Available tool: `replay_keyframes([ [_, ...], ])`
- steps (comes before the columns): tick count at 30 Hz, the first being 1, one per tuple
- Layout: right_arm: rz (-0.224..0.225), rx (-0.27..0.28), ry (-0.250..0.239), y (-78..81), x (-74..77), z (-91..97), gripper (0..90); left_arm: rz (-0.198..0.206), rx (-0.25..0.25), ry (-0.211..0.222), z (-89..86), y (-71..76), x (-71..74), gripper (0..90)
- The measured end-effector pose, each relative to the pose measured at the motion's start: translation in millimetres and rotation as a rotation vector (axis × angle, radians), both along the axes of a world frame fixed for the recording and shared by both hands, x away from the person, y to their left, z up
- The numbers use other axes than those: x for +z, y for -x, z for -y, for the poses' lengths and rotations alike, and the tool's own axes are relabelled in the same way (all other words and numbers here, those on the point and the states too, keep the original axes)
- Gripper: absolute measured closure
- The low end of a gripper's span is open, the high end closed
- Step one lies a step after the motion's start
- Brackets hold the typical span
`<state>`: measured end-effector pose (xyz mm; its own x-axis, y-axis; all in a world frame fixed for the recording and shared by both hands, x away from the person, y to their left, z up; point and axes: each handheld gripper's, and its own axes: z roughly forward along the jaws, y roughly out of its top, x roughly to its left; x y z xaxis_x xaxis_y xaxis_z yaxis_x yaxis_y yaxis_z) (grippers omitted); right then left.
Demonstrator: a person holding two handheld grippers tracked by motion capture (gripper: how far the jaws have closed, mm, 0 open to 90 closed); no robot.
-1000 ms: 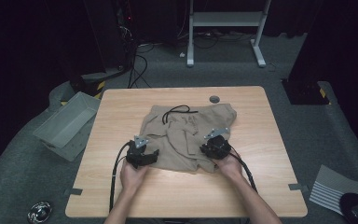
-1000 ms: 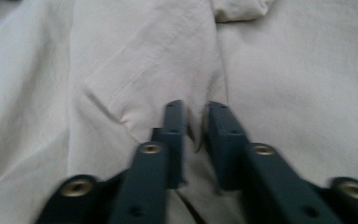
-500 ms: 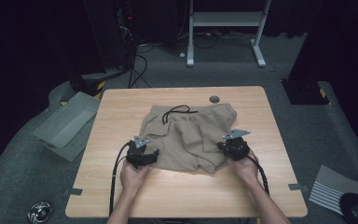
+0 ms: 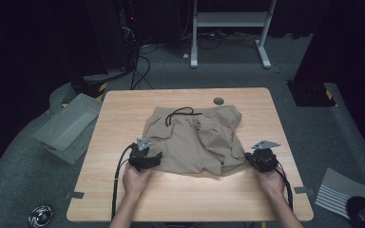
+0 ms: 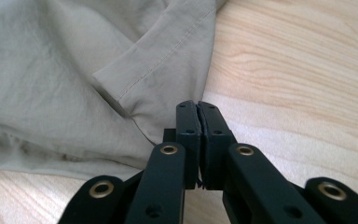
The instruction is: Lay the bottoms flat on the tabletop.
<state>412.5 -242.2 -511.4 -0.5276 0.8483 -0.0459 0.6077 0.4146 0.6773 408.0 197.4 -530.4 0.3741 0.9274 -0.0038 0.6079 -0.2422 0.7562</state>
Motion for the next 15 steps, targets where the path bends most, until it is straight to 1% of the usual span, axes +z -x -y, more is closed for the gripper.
replay_keyframes([
  [2, 0.015, 0.000, -0.017, 0.0, 5.5, -2.5, 77.1, 0.000, 0.000, 0.000, 0.0, 0.0, 0.0, 29.0],
  [4, 0.045, 0.012, -0.036, -1.6, 14.2, -8.0, 73.2, 0.000, 0.000, 0.000, 0.0, 0.0, 0.0, 29.0],
  [5, 0.065, 0.025, -0.048, -3.3, 20.0, -13.3, 70.3, 0.000, 0.000, 0.000, 0.0, 0.0, 0.0, 29.0],
  [7, 0.082, 0.043, -0.060, -6.8, 27.1, -23.4, 65.4, 0.000, 0.000, 0.000, 0.0, 0.0, 0.0, 29.0],
  [9, 0.083, 0.069, -0.061, -13.1, 32.3, -37.2, 62.3, 0.000, 0.000, 0.000, 0.1, 0.0, 0.0, 28.9],
  [11, 0.086, 0.090, -0.044, -20.9, 33.4, -51.2, 58.6, 0.000, 0.000, 0.000, 0.0, 0.0, 0.0, 29.0],
  [13, 0.072, 0.096, -0.031, -30.6, 31.1, -63.2, 54.7, 0.000, 0.000, 0.000, 0.1, 0.0, 0.0, 29.0],
  [15, 0.053, 0.094, -0.032, -40.1, 27.3, -72.7, 53.7, 0.000, 0.001, 0.001, 0.1, 0.0, 0.0, 28.9],
])
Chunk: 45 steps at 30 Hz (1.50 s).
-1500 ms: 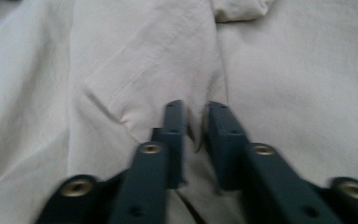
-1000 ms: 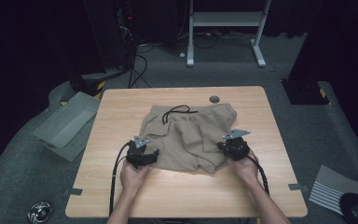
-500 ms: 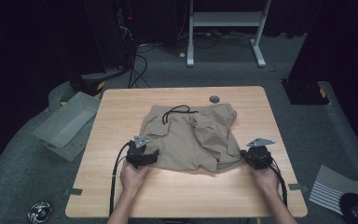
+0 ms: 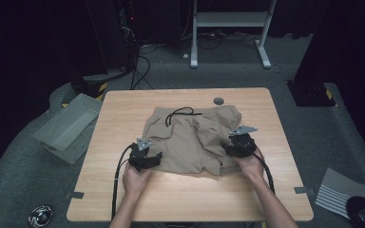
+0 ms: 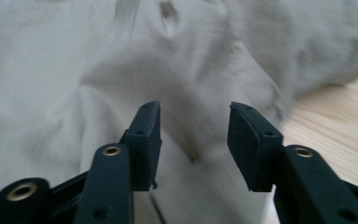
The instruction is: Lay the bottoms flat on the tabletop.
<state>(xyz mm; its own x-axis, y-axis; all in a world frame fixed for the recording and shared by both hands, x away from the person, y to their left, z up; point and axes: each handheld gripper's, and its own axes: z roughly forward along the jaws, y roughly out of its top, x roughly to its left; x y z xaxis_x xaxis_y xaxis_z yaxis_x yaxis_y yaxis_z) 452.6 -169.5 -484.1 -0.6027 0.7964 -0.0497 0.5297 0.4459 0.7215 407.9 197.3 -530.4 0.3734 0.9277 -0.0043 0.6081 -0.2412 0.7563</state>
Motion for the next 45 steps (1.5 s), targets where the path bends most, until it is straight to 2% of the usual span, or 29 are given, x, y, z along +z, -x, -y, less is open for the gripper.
replay_keyframes([
  [3, -0.022, 0.015, -0.004, -11.0, -3.6, -11.1, 60.7, 0.000, 0.000, 0.000, 0.0, 0.0, 0.0, 29.0],
  [7, -0.031, 0.051, 0.008, -15.4, -8.2, -18.0, 85.5, 0.000, -0.001, -0.001, -0.1, 0.0, 0.0, 29.0],
  [8, -0.036, 0.055, 0.008, -14.6, -9.1, -16.7, 88.7, 0.000, -0.001, -0.001, -0.1, 0.0, 0.0, 29.0],
  [10, -0.031, 0.055, 0.006, -11.8, -9.3, -13.2, 89.5, 0.000, 0.000, 0.000, 0.0, 0.0, 0.0, 29.0],
  [14, -0.006, 0.035, 0.008, 0.0, -6.1, 2.8, 89.6, 0.000, -0.001, 0.000, -0.1, 0.0, 0.0, 28.9],
  [17, 0.010, -0.002, 0.017, 12.4, -5.5, 19.9, 89.5, 0.000, 0.000, 0.000, -0.1, -0.1, 0.0, 29.0],
  [24, -0.023, -0.100, 0.051, 35.3, -14.0, 59.2, 89.3, 0.000, 0.000, 0.001, -0.1, -0.1, 0.0, 29.0],
  [30, -0.051, -0.132, 0.068, 47.2, -19.5, 72.8, 88.8, 0.000, 0.000, 0.001, -0.1, -0.2, 0.0, 29.0],
  [31, -0.055, -0.137, 0.069, 49.1, -19.3, 74.3, 87.5, 0.000, 0.000, 0.001, -0.1, -0.2, 0.0, 29.0],
  [33, -0.047, -0.140, 0.058, 52.7, -16.5, 76.5, 76.8, 0.000, 0.001, 0.001, 0.0, -0.2, 0.0, 29.0],
  [35, -0.009, -0.151, 0.040, 55.9, -11.0, 76.4, 64.1, 0.000, 0.001, 0.001, 0.0, -0.2, 0.0, 29.0],
  [38, 0.054, -0.149, 0.014, 56.2, -1.9, 70.2, 55.4, 0.000, 0.001, 0.001, 0.0, -0.2, 0.0, 29.0],
  [41, 0.074, -0.126, 0.012, 48.5, 0.9, 57.1, 53.4, 0.000, 0.003, 0.002, 0.2, -0.6, 0.0, 29.0],
  [43, 0.052, -0.116, 0.035, 39.4, -3.6, 47.7, 54.8, 0.000, -0.004, 0.001, -0.3, -0.6, 0.0, 29.1],
  [45, 0.005, -0.118, 0.062, 28.6, -12.8, 41.2, 58.8, -0.001, -0.009, -0.001, -0.7, -0.4, 0.2, 29.3],
])
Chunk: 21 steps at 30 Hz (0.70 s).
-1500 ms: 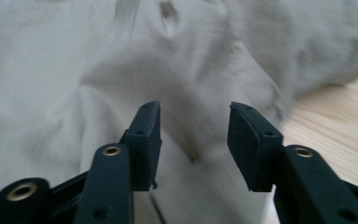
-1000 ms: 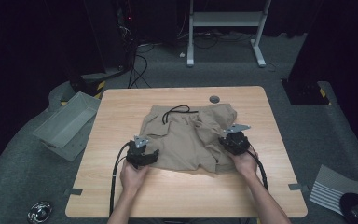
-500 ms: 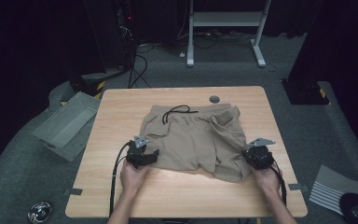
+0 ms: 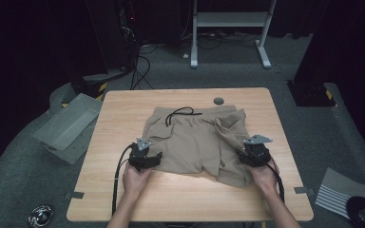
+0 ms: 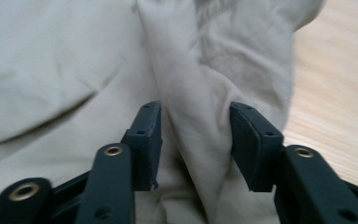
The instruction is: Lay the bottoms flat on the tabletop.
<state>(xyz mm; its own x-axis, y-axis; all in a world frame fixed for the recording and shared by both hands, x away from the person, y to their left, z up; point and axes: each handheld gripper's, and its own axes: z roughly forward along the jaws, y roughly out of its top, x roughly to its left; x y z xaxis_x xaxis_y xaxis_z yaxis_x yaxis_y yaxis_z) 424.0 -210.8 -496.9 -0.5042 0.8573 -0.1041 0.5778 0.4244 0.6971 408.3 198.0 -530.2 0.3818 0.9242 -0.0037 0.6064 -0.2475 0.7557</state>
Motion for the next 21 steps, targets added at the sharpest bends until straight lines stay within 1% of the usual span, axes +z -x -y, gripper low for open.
replay_keyframes([
  [3, -0.062, 0.006, 0.005, -12.1, -15.8, -8.5, 64.3, -0.007, -0.013, -0.001, -2.6, 1.6, 0.8, 30.0],
  [4, -0.056, 0.010, -0.013, -12.9, -17.7, -10.3, 65.9, -0.013, -0.015, -0.001, -3.8, 2.3, 1.2, 30.1],
  [6, -0.058, 0.012, -0.042, -16.4, -19.3, -16.3, 67.1, -0.026, -0.017, -0.008, -7.4, 3.3, 2.7, 30.5],
  [8, -0.052, 0.025, -0.048, -21.4, -20.2, -24.4, 67.2, -0.046, -0.018, -0.015, -11.6, 3.9, 4.8, 30.9],
  [9, -0.056, 0.032, -0.050, -24.4, -20.2, -29.0, 67.2, -0.056, -0.015, -0.018, -13.6, 4.4, 5.8, 31.2],
  [12, -0.061, 0.070, -0.036, -31.8, -19.4, -47.5, 67.3, -0.089, -0.007, -0.029, -19.6, 8.7, 9.2, 32.2],
  [14, -0.064, 0.093, -0.047, -33.7, -20.0, -58.8, 67.0, -0.098, -0.004, -0.025, -22.4, 10.9, 11.2, 32.9],
  [15, -0.060, 0.103, -0.047, -33.9, -20.4, -62.9, 67.0, -0.088, 0.000, -0.011, -23.7, 12.2, 12.5, 32.8],
  [16, -0.058, 0.114, -0.047, -33.9, -20.7, -68.0, 66.9, -0.069, 0.002, 0.004, -24.9, 13.0, 14.3, 32.7],
  [19, -0.056, 0.144, -0.048, -33.9, -21.2, -77.9, 64.7, -0.031, -0.003, 0.080, -23.1, 11.3, 21.2, 31.8],
  [20, -0.059, 0.148, -0.046, -33.5, -20.9, -79.7, 63.2, -0.027, -0.010, 0.089, -21.1, 9.9, 22.2, 31.5],
  [21, -0.059, 0.148, -0.041, -33.2, -20.6, -80.1, 61.7, -0.009, -0.017, 0.101, -17.0, 7.8, 22.5, 31.2],
])
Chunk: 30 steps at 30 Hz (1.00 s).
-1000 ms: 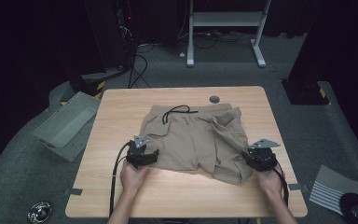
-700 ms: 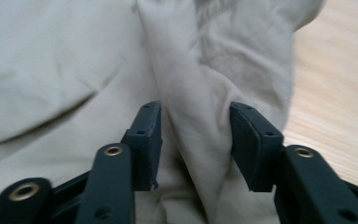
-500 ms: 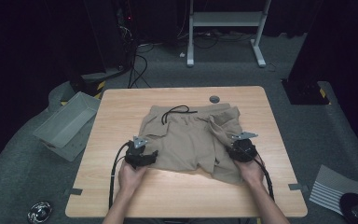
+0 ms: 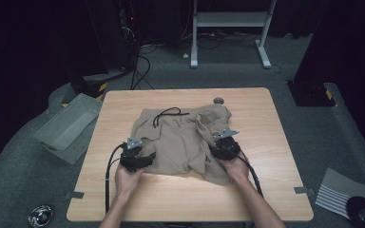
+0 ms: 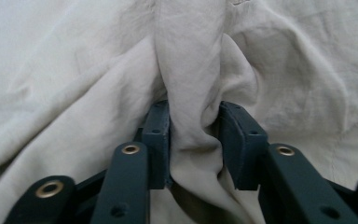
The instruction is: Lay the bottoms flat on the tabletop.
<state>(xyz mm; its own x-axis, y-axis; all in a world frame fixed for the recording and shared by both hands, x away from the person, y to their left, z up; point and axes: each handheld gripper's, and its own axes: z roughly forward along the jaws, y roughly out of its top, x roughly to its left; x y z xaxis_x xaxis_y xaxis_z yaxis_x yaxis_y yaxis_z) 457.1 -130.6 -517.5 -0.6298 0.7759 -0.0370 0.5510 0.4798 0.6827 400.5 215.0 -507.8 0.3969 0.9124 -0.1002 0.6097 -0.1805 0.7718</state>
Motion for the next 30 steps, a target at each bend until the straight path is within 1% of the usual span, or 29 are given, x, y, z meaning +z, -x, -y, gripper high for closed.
replay_keyframes([
  [1, -0.002, -0.002, 0.007, 1.1, 0.7, -0.1, 60.2, 0.001, -0.006, 0.002, 2.5, -1.7, -0.4, 31.2],
  [2, -0.002, -0.001, 0.014, 2.2, 1.8, 0.6, 58.8, -0.005, -0.011, -0.008, 6.3, -4.7, -1.6, 31.2],
  [3, 0.011, -0.004, 0.009, 4.6, 3.7, 2.2, 57.8, -0.014, -0.017, -0.021, 10.0, -7.6, -3.3, 31.1],
  [6, 0.045, -0.022, -0.031, 13.6, 13.6, 15.4, 54.7, -0.023, -0.038, -0.031, 18.9, -13.7, -10.0, 30.9],
  [9, 0.040, -0.054, -0.031, 17.3, 17.7, 29.3, 52.3, -0.030, -0.039, -0.049, 23.5, -18.1, -16.9, 30.9],
  [11, 0.027, -0.069, -0.017, 17.8, 16.0, 39.2, 52.0, -0.018, -0.035, -0.050, 23.6, -18.9, -19.4, 31.0],
  [12, 0.015, -0.077, -0.012, 18.1, 14.2, 43.9, 52.7, -0.016, -0.034, -0.050, 23.5, -18.8, -19.5, 31.3],
  [13, 0.007, -0.080, -0.009, 18.4, 11.9, 48.2, 55.1, -0.008, -0.034, -0.062, 24.1, -18.1, -20.0, 31.7],
  [14, -0.008, -0.078, 0.000, 19.8, 9.3, 52.5, 59.1, 0.001, -0.038, -0.075, 24.9, -17.3, -20.7, 32.1],
  [15, -0.014, -0.073, 0.008, 20.9, 8.0, 54.7, 62.4, 0.021, -0.046, -0.101, 26.1, -15.6, -22.3, 32.6],
  [16, -0.016, -0.065, 0.019, 22.6, 6.3, 57.4, 66.1, 0.028, -0.044, -0.112, 27.1, -14.5, -22.4, 33.3],
  [18, -0.021, -0.057, 0.029, 26.6, 4.5, 63.1, 73.0, 0.025, -0.041, -0.109, 26.7, -14.6, -22.4, 33.8],
  [20, -0.016, -0.058, 0.028, 32.6, 5.2, 69.7, 79.6, 0.026, -0.040, -0.110, 26.9, -14.5, -22.4, 33.9],
  [22, -0.007, -0.060, 0.023, 40.3, 7.0, 77.1, 82.7, 0.026, -0.036, -0.111, 27.2, -14.2, -22.3, 34.0],
  [25, 0.003, -0.070, 0.028, 55.4, 8.8, 88.3, 83.9, 0.026, -0.030, -0.112, 27.7, -13.9, -22.4, 34.1],
  [26, 0.001, -0.069, 0.031, 60.0, 8.5, 92.2, 83.8, 0.026, -0.029, -0.111, 27.7, -13.9, -22.3, 34.1],
  [27, -0.011, -0.076, 0.030, 64.9, 7.7, 95.3, 83.0, 0.026, -0.029, -0.112, 27.7, -13.9, -22.3, 34.1],
  [29, -0.021, -0.075, 0.018, 72.3, 4.7, 100.4, 76.5, 0.026, -0.027, -0.111, 27.8, -13.9, -22.3, 34.1],
  [30, -0.012, -0.080, 0.017, 75.2, 4.2, 101.5, 72.6, 0.025, -0.027, -0.111, 27.8, -13.9, -22.3, 34.2],
])
